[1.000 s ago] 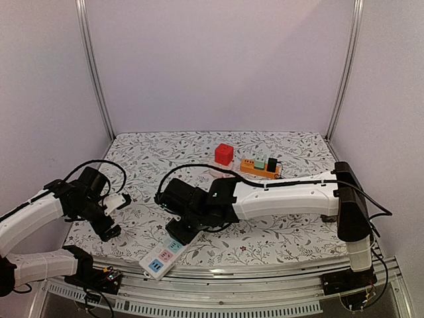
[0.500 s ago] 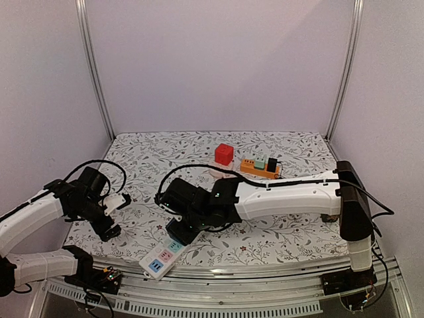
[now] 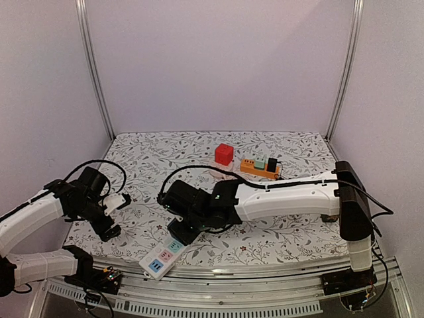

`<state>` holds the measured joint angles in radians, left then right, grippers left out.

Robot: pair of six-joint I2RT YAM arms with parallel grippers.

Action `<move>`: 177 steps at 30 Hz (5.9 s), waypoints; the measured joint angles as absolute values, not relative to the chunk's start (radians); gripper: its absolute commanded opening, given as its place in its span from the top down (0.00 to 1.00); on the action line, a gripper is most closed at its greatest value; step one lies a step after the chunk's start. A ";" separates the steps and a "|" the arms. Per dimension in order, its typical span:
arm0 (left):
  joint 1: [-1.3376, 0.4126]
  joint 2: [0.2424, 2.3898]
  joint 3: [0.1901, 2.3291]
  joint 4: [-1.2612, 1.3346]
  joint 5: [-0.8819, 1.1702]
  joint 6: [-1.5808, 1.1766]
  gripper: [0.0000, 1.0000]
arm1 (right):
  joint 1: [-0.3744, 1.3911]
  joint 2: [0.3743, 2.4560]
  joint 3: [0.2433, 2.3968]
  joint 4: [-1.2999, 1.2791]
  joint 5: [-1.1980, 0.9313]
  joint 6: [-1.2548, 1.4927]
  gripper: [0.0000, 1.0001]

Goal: Insert the plug
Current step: Insert the plug into the socket, then pick up the plug from the center of the board.

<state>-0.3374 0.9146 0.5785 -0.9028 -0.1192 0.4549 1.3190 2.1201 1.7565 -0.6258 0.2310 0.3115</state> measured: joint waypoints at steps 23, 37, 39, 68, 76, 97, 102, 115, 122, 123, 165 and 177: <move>-0.337 0.915 0.579 -0.903 -0.119 0.455 0.01 | 1.319 2.135 1.726 -0.576 0.238 0.360 1.00; -0.332 0.917 0.579 -0.903 -0.119 0.455 0.01 | 1.322 2.143 1.660 -0.527 0.253 0.384 1.00; -0.331 0.919 0.579 -0.903 -0.119 0.455 0.00 | 1.322 2.136 1.641 -0.508 0.252 0.389 1.00; -0.313 0.936 0.579 -0.903 -0.116 0.455 0.01 | 1.307 2.148 1.817 -0.736 0.139 0.228 0.13; -0.311 0.936 0.579 -0.903 -0.116 0.455 0.00 | 1.303 2.074 1.829 -0.741 0.119 0.197 0.10; -0.308 0.922 0.579 -0.903 -0.112 0.455 0.01 | 0.410 1.594 1.180 -1.045 0.524 0.522 0.01; -0.308 0.922 0.579 -0.902 -0.112 0.455 0.00 | 0.295 1.523 1.040 -1.039 0.482 0.513 0.01; -0.308 0.922 0.579 -0.903 -0.112 0.456 0.01 | 0.196 1.448 0.884 -0.886 0.277 0.469 0.09; -0.308 0.922 0.579 -0.903 -0.112 0.455 0.01 | 0.196 1.487 0.876 -0.833 0.240 0.453 0.16; -0.308 0.922 0.579 -0.903 -0.112 0.456 0.01 | 0.196 1.496 0.875 -0.828 0.236 0.451 0.18; -0.310 0.437 0.933 -0.979 0.509 1.692 0.00 | 0.910 1.308 1.465 -0.886 -0.423 -0.012 1.00; -0.508 0.607 0.942 -0.892 0.522 1.789 0.01 | 1.034 1.509 1.641 -0.858 -0.425 -0.095 1.00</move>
